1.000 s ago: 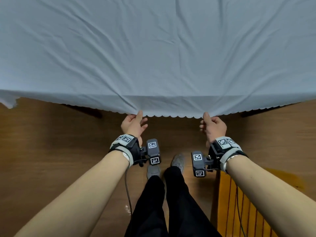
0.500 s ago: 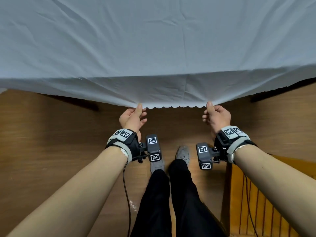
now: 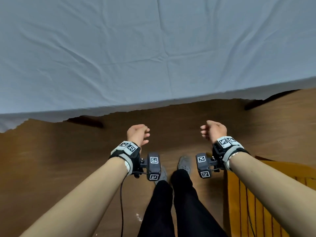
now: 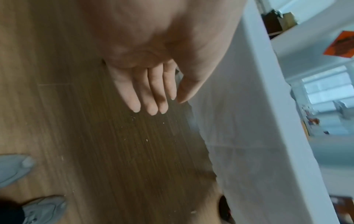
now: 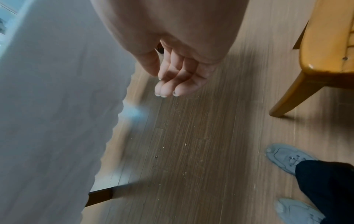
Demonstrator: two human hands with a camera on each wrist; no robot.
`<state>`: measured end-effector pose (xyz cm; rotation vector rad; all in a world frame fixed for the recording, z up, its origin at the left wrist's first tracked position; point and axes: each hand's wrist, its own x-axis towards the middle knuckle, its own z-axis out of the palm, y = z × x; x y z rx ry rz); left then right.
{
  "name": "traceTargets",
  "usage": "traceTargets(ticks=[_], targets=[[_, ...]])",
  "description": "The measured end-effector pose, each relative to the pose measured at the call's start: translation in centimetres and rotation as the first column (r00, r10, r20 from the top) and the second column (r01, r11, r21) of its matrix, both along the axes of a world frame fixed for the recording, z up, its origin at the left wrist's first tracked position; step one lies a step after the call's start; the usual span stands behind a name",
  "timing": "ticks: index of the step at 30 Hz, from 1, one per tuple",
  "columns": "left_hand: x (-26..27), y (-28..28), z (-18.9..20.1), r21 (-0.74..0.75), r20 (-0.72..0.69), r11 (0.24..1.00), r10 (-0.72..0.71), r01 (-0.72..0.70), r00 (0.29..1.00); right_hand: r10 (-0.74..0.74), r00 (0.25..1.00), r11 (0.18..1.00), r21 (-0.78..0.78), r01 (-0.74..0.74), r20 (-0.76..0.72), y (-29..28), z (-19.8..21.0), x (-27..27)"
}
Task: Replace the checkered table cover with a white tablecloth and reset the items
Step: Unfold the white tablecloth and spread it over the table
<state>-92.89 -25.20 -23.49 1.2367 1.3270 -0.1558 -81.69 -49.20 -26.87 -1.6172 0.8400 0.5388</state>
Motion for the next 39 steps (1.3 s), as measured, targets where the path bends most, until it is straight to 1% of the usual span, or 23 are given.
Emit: traceTargets(ticks=[4, 7, 9, 12, 15, 19, 23, 27, 31, 35, 39], targets=[[3.4, -1.8, 4.4, 0.032, 0.021, 0.988, -0.152, 0.152, 0.988, 0.002, 1.000, 1.000, -0.020, -0.001, 0.027, -2.6, 3.2, 2.1], [7.4, -3.8, 8.9, 0.068, 0.046, 0.954, -0.297, 0.293, 0.954, -0.007, 0.998, 1.000, -0.022, 0.009, 0.068, -4.4, 6.4, 4.7], [10.4, -5.5, 11.9, 0.101, 0.066, 0.916, -0.396, 0.389, 0.916, -0.003, 0.994, 1.000, -0.018, 0.005, 0.111, -5.9, 8.8, 6.5], [15.4, -8.2, 16.3, 0.151, 0.113, 0.859, -0.507, 0.490, 0.854, 0.033, 0.985, 0.999, -0.030, -0.029, 0.167, -8.2, 12.5, 9.3], [20.2, -11.3, 20.5, 0.210, 0.176, 0.806, -0.588, 0.554, 0.789, 0.034, 0.974, 0.999, -0.028, -0.029, 0.223, -11.0, 15.9, 12.2], [25.6, -15.1, 24.2, 0.243, 0.223, 0.741, -0.671, 0.626, 0.707, 0.041, 0.959, 0.998, -0.057, -0.026, 0.280, -14.9, 20.0, 15.6], [30.7, -18.2, 26.0, 0.271, 0.227, 0.651, -0.759, 0.709, 0.610, -0.007, 0.964, 0.997, -0.072, 0.027, 0.266, -18.6, 22.5, 19.2], [36.9, -21.2, 26.3, 0.280, 0.244, 0.586, -0.809, 0.760, 0.534, 0.010, 0.972, 0.995, -0.101, 0.014, 0.235, -21.6, 24.6, 22.3], [42.8, -24.7, 26.6, 0.285, 0.284, 0.527, -0.844, 0.801, 0.454, -0.046, 0.973, 0.986, -0.144, 0.080, 0.226, -24.8, 26.3, 24.3], [46.7, -28.7, 26.1, 0.278, 0.292, 0.440, -0.885, 0.854, 0.361, -0.134, 0.965, 0.969, -0.173, 0.175, 0.227, -28.4, 27.4, 25.5], [48.7, -33.2, 24.6, 0.249, 0.307, 0.367, -0.908, 0.896, 0.287, -0.189, 0.956, 0.943, -0.229, 0.241, 0.226, -32.1, 27.7, 25.7]])
